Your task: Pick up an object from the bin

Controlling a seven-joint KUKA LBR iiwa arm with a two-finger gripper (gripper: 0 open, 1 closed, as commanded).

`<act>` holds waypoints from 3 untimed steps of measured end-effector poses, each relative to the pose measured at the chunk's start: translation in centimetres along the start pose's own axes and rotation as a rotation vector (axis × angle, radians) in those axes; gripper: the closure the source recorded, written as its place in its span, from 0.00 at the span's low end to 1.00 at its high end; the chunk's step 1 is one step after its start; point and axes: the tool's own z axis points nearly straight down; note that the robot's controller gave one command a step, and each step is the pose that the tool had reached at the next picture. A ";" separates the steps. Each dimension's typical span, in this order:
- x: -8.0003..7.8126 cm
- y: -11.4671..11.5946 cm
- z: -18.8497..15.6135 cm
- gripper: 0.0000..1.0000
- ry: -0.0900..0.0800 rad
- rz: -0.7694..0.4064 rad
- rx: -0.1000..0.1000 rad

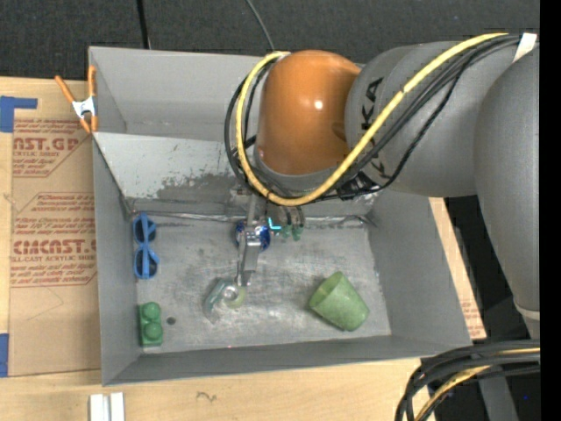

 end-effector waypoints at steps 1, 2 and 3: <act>4.8 -5.1 12.5 0.00 -0.010 -0.219 0.000; 2.8 1.7 12.1 0.00 -0.010 -0.400 -0.001; 2.8 1.5 12.1 1.00 -0.008 -0.396 -0.001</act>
Offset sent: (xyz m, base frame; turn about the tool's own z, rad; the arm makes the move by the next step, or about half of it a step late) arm -0.0489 -0.0514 -0.1231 -0.2191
